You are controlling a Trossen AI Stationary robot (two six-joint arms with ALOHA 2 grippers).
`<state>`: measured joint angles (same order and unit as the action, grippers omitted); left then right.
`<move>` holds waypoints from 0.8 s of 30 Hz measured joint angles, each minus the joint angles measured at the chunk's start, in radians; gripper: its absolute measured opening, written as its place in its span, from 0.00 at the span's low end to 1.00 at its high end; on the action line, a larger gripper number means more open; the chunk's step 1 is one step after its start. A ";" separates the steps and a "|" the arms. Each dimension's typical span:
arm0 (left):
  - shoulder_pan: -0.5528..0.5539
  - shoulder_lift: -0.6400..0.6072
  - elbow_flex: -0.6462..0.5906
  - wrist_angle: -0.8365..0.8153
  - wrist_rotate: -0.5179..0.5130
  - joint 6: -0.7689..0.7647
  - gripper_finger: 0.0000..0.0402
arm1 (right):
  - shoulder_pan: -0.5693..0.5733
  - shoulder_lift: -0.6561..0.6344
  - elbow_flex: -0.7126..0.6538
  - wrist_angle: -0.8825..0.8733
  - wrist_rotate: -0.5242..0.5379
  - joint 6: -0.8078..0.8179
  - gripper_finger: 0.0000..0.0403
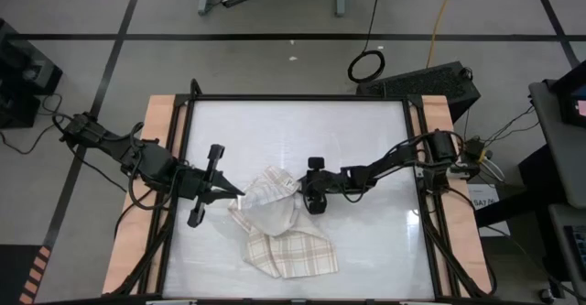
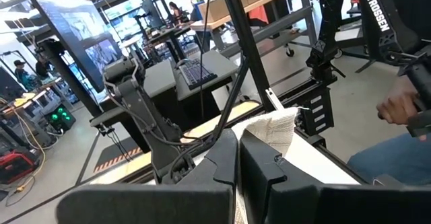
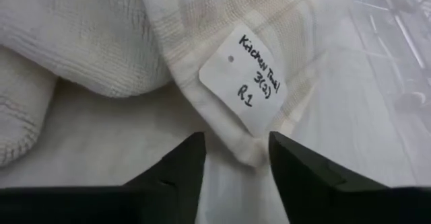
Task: Roll towel
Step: Roll the white-brown patterned towel
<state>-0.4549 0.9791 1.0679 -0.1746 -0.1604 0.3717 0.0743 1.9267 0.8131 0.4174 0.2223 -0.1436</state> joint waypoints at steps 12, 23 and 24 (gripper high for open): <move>0.002 0.000 0.000 -0.003 -0.017 0.001 0.02 | -0.021 -0.018 -0.003 -0.017 0.052 0.001 0.02; 0.005 0.000 0.000 0.033 -0.356 0.118 0.02 | 0.040 -0.431 -0.003 -0.223 0.278 0.027 0.00; 0.004 0.001 0.000 0.066 -0.380 0.148 0.02 | 0.045 -0.477 -0.003 -0.240 0.286 0.030 0.00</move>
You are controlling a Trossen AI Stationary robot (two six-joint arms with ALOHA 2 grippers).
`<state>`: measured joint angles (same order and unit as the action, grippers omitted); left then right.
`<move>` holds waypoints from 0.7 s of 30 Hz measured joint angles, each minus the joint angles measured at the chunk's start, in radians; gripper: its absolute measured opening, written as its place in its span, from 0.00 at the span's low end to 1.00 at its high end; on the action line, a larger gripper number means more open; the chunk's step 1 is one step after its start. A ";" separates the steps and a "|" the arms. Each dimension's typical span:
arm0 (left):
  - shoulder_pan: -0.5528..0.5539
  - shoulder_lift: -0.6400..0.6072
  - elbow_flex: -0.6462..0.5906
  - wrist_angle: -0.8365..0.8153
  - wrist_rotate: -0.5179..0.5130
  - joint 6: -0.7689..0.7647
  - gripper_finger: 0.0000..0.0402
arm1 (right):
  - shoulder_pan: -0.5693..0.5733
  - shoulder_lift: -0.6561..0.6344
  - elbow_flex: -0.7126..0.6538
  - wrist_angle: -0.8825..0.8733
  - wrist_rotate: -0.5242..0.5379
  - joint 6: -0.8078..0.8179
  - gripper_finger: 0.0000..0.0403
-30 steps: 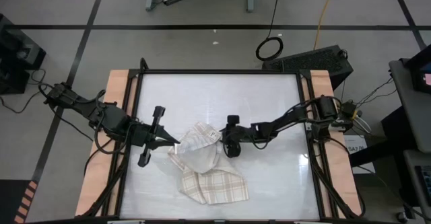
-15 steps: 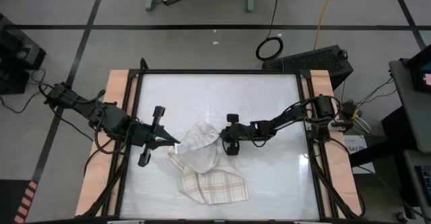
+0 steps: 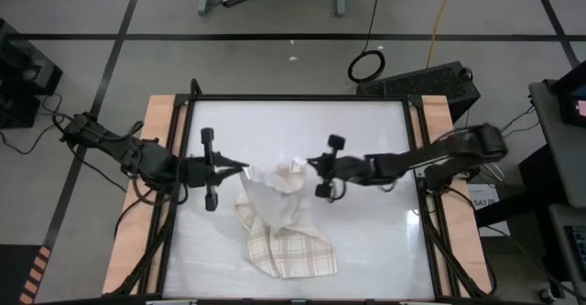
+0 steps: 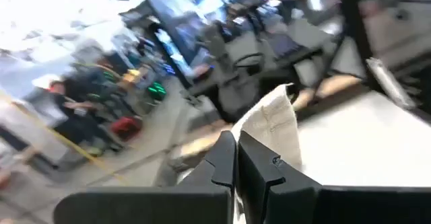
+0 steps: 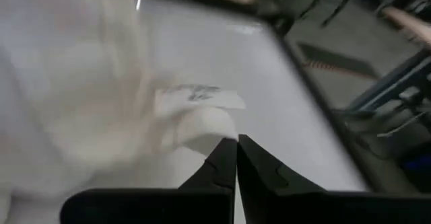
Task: Roll towel
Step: Roll the white-brown patterned towel
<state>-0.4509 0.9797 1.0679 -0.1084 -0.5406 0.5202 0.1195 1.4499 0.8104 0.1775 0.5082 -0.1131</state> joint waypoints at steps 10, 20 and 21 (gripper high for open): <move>0.068 0.000 0.000 0.596 -0.138 0.538 0.02 | 0.006 -0.318 0.092 0.002 0.201 -0.164 0.00; 0.344 -0.001 0.043 0.742 0.039 0.527 0.02 | -0.029 -0.352 0.560 -0.213 0.332 -0.351 0.00; 0.365 -0.001 0.050 0.678 0.065 0.458 0.02 | -0.030 -0.345 0.602 -0.306 0.332 -0.290 0.00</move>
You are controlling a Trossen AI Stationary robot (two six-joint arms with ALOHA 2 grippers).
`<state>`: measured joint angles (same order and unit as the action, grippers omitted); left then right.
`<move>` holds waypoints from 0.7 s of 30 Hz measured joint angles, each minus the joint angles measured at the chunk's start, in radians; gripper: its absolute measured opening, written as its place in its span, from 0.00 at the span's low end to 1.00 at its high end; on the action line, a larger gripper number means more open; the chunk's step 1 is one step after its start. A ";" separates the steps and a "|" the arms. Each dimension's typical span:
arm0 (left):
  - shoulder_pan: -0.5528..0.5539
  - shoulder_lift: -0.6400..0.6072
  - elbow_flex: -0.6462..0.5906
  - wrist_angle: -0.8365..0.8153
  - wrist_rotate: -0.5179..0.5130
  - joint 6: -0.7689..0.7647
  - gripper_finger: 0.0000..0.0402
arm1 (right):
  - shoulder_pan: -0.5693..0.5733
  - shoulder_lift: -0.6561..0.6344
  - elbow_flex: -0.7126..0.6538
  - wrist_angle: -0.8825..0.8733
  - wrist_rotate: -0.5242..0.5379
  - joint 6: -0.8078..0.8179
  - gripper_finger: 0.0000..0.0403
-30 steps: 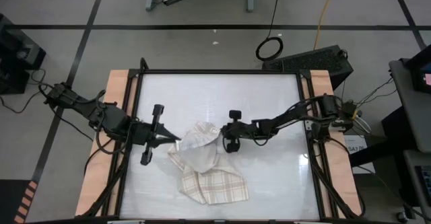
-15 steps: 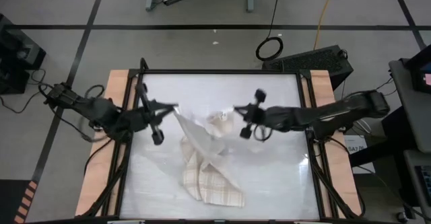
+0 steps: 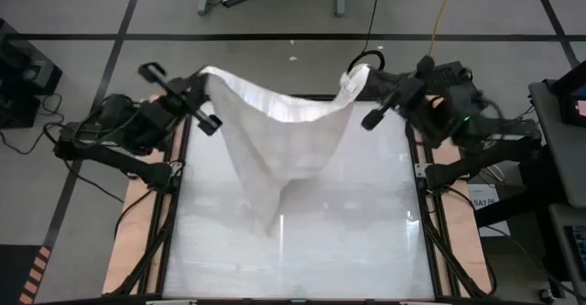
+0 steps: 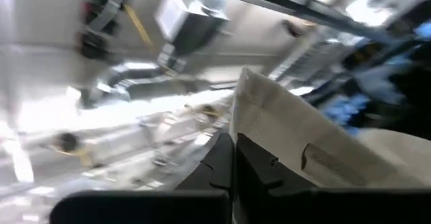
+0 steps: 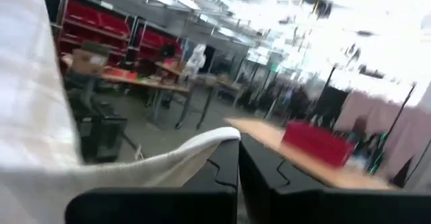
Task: Roll towel
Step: Roll the white-brown patterned towel
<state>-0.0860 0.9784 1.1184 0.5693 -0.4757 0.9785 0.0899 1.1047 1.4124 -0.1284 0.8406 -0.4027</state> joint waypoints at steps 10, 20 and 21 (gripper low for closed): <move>0.053 0.014 0.001 -0.285 0.087 -0.319 0.02 | 0.063 0.049 0.088 -0.682 -0.119 0.513 0.00; 0.053 0.014 0.002 -0.451 0.098 -0.523 0.02 | 0.155 0.094 0.089 -0.597 -0.136 0.576 0.00; 0.053 0.014 0.001 -0.497 0.066 -0.552 0.02 | 0.156 0.100 0.089 -0.621 -0.125 0.591 0.00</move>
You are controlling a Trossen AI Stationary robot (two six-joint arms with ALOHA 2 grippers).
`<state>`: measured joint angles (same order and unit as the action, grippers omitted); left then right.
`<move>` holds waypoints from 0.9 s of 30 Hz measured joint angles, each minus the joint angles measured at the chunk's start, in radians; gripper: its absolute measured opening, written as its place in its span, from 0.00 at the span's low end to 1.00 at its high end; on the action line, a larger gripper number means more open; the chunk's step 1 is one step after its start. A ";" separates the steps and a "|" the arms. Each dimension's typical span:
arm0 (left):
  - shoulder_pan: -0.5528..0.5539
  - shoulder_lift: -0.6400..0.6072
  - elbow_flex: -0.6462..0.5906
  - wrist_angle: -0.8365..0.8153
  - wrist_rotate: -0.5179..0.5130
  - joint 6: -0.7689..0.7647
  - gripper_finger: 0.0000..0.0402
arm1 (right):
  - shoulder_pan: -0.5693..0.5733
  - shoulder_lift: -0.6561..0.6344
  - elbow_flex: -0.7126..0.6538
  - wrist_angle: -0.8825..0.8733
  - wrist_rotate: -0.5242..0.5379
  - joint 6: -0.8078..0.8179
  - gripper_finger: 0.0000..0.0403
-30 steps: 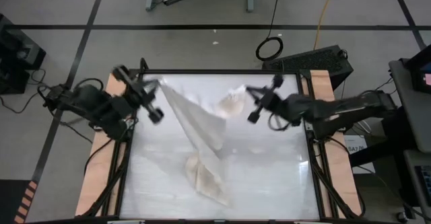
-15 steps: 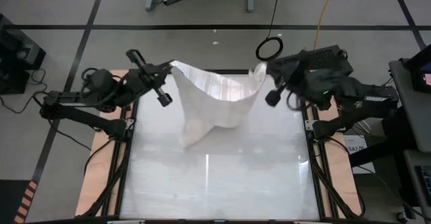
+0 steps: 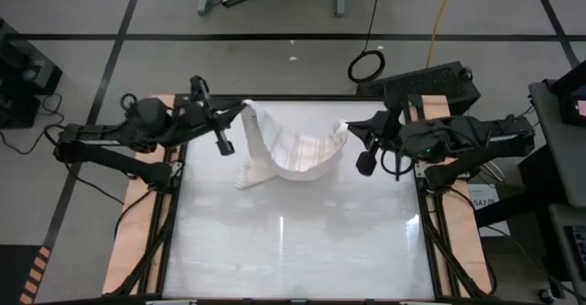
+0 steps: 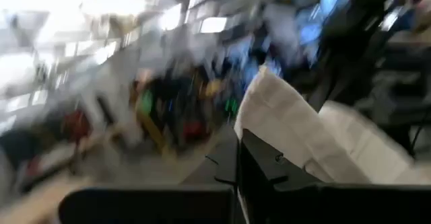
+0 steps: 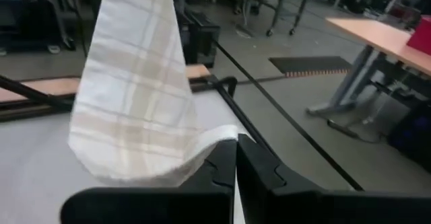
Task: Roll towel
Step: Roll the white-brown patterned towel
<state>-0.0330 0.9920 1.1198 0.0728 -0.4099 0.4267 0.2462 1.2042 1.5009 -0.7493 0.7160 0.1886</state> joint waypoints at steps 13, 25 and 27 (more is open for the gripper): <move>-0.002 0.001 -0.094 -0.397 -0.276 -0.391 0.02 | -0.069 0.016 -0.076 -0.404 0.167 0.359 0.00; -0.110 0.005 -0.195 -0.256 -0.114 -0.356 0.02 | -0.024 0.018 -0.324 0.000 -0.029 0.278 0.00; -0.122 -0.001 -0.195 -0.157 -0.141 -0.268 0.02 | -0.008 0.018 -0.348 0.062 -0.060 0.270 0.00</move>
<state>-0.1546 0.9907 0.9249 -0.0845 -0.5506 0.1590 0.2378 1.2224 1.1528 -0.6877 0.6557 0.4591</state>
